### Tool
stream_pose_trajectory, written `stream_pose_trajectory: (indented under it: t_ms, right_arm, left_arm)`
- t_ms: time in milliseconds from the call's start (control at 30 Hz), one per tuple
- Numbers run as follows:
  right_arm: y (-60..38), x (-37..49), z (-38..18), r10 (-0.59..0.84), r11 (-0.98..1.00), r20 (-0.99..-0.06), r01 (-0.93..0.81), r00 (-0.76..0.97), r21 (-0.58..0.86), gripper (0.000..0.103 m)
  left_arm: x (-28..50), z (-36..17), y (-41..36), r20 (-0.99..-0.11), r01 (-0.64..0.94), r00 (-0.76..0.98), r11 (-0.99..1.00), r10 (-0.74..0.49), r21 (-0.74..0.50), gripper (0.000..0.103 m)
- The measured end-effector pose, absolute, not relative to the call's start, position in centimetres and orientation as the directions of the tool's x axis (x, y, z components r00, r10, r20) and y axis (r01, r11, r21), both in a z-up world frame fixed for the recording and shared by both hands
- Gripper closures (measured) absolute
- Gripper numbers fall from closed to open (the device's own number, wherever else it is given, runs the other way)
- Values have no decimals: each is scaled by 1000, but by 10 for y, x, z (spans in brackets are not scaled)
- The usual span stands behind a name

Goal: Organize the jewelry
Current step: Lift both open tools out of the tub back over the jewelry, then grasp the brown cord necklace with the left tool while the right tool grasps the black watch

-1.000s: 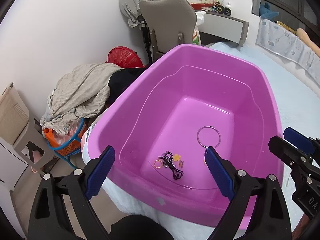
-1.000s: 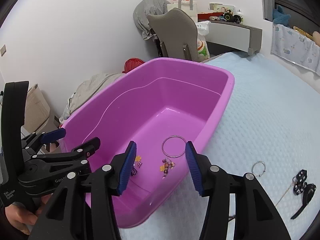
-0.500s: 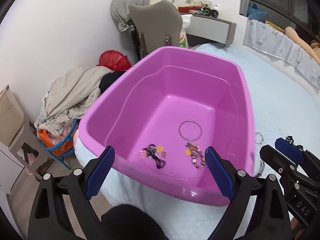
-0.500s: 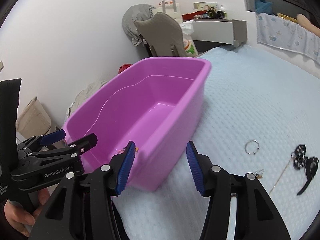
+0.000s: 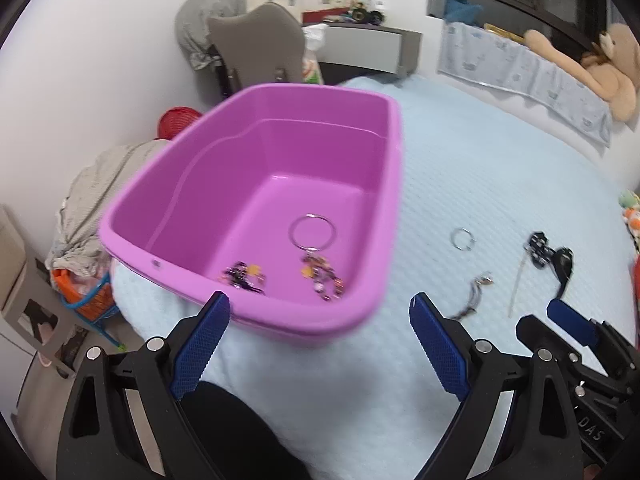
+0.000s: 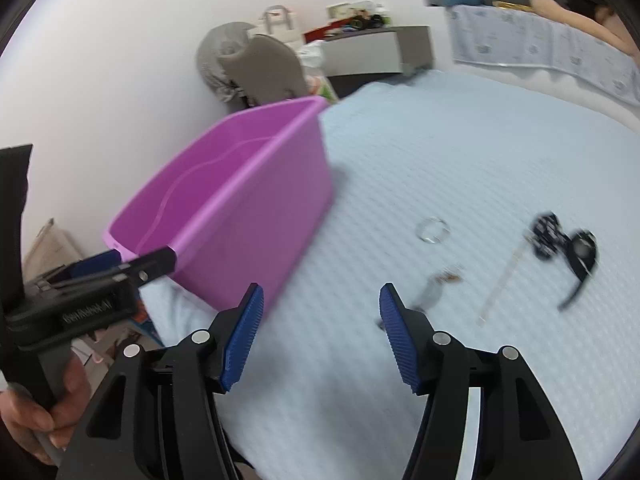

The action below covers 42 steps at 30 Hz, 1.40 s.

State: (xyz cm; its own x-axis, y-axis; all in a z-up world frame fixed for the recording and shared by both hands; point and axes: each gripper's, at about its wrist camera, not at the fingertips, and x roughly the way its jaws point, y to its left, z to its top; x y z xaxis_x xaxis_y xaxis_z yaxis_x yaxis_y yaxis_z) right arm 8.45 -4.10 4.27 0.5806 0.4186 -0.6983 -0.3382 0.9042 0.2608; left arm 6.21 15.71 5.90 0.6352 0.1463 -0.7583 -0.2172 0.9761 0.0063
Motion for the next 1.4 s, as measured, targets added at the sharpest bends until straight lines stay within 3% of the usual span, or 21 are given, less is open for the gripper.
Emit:
stream_pose_trajectory:
  t_ms: [667,967,1400]
  right_arm:
    - [-185,35,-21,215,970,-761,-43,612,239,36]
    - [-235,45,-53,120,977,-784,67,609,202,35]
    - [-267,103,-94,100,969,-805,125,584,211,35]
  left_arm:
    - [57,15,49,-754,10,657,1000,-11,-6,9]
    - [92,-33,26,-777,32,629,999,-18,3,9]
    - [150,-103,8,-827,4,561,1000,12,17,9]
